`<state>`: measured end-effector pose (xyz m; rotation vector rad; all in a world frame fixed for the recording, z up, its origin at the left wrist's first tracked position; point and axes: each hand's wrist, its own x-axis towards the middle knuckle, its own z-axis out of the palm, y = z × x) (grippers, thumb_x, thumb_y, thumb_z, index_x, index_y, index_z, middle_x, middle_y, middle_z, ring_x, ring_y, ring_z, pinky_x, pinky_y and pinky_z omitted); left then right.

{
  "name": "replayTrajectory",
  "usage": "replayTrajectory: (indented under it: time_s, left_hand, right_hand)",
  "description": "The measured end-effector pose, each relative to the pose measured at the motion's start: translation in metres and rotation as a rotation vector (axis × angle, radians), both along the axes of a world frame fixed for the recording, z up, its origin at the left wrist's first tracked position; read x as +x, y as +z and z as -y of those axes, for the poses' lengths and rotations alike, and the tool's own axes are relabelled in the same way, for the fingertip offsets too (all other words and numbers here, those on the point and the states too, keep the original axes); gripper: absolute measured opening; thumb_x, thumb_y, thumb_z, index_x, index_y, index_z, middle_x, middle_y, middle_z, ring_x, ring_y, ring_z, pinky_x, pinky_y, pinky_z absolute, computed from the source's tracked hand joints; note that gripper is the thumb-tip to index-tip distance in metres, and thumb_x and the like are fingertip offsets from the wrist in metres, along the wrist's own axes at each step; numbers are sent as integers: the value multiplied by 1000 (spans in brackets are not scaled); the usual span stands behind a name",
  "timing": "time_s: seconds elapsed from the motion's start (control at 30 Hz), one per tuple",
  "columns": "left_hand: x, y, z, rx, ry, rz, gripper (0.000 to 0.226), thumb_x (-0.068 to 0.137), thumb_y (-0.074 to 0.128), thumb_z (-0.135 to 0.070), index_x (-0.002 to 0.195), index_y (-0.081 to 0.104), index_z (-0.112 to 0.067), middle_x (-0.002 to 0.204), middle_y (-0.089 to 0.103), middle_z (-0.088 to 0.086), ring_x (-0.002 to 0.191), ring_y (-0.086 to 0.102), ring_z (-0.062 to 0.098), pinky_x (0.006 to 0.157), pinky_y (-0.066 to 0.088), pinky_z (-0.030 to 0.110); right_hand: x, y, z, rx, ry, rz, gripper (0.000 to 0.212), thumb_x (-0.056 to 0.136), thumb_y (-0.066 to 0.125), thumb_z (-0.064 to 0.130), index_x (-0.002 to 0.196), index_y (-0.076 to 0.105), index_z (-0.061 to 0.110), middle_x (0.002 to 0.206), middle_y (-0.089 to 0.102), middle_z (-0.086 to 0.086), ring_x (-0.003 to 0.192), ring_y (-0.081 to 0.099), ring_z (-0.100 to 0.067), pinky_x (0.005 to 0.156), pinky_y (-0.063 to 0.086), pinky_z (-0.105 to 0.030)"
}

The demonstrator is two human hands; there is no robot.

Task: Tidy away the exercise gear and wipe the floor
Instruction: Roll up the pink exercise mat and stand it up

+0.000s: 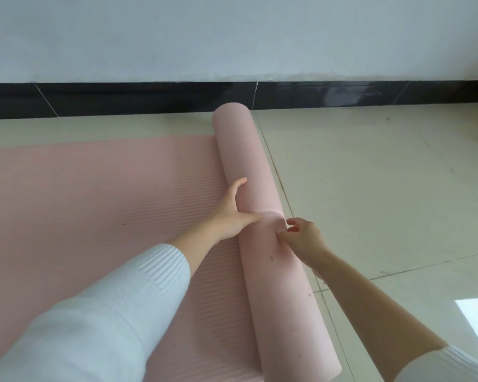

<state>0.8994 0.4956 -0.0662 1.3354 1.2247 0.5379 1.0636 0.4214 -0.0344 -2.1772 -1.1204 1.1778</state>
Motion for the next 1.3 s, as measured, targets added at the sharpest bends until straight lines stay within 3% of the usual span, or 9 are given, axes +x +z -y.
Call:
replayTrajectory:
  time_s: [0.07, 0.2, 0.4, 0.5, 0.67, 0.77, 0.9, 1.07, 1.3]
  left_hand:
    - [-7, -4, -3, 35, -11, 11, 94, 70, 81, -26, 143, 24, -43, 153, 28, -7, 138, 32, 13, 110, 37, 40]
    - [-32, -8, -7, 92, -37, -165, 96, 69, 83, -33, 146, 25, -38, 148, 36, -4, 134, 37, 15, 110, 36, 40]
    - [-62, 17, 1, 423, -138, -496, 56, 81, 69, -13, 129, 49, -35, 119, 46, -1, 100, 54, 18, 84, 42, 27]
    - [-78, 31, 4, 181, -26, -400, 39, 91, 55, -16, 130, 56, -23, 121, 60, 4, 107, 59, 20, 84, 42, 24]
    - [-121, 44, 21, -296, 47, -232, 44, 80, 56, -60, 112, 62, -30, 107, 64, -6, 97, 64, 16, 70, 52, 32]
    - [-143, 33, 36, -281, 138, -189, 37, 84, 59, -42, 118, 57, -27, 104, 65, -5, 88, 64, 15, 70, 50, 30]
    - [-180, 29, 49, 2, 301, -233, 56, 83, 57, -3, 130, 49, -33, 113, 58, 3, 83, 59, 15, 66, 45, 22]
    - [-227, 42, 70, -255, 420, -124, 16, 89, 59, -33, 101, 68, -31, 103, 68, -5, 90, 66, 16, 81, 53, 35]
    - [-274, 28, 90, -311, 500, -24, 59, 66, 70, -46, 122, 54, -40, 110, 69, -10, 97, 68, 10, 89, 54, 40]
  right_hand:
    - [1, 0, -3, -62, -26, -47, 59, 83, 62, 22, 138, 43, 9, 106, 60, -4, 100, 57, -23, 78, 40, -29]
    - [-7, -3, -9, -141, -70, -143, 33, 71, 77, 27, 75, 49, 11, 77, 48, -4, 70, 48, -21, 64, 38, -28]
    - [-23, 16, -14, 63, -62, -176, 36, 82, 67, 35, 86, 69, -1, 81, 61, -11, 73, 55, -25, 63, 42, -28]
    - [-39, 21, -18, 90, -61, -300, 28, 87, 64, 28, 90, 70, 1, 93, 72, -11, 94, 67, -28, 82, 53, -37]
    - [-81, 30, -28, -10, -35, -571, 30, 94, 55, 23, 116, 54, 3, 90, 70, -17, 76, 67, -25, 77, 59, -39]
    - [-116, 32, -32, -57, 176, -287, 35, 95, 52, 33, 109, 61, 2, 79, 64, -12, 64, 60, -23, 65, 57, -33]
    - [-155, 36, -41, 68, 351, 11, 38, 90, 49, 47, 110, 69, 21, 115, 59, -7, 109, 53, -26, 84, 46, -32]
    - [-211, 50, -40, 139, 396, -95, 33, 91, 52, 42, 99, 71, 17, 107, 65, -9, 92, 59, -23, 70, 44, -29]
    - [-270, 54, -45, 170, 350, -322, 44, 88, 55, 41, 129, 51, 23, 94, 69, -6, 85, 66, -19, 80, 52, -35]
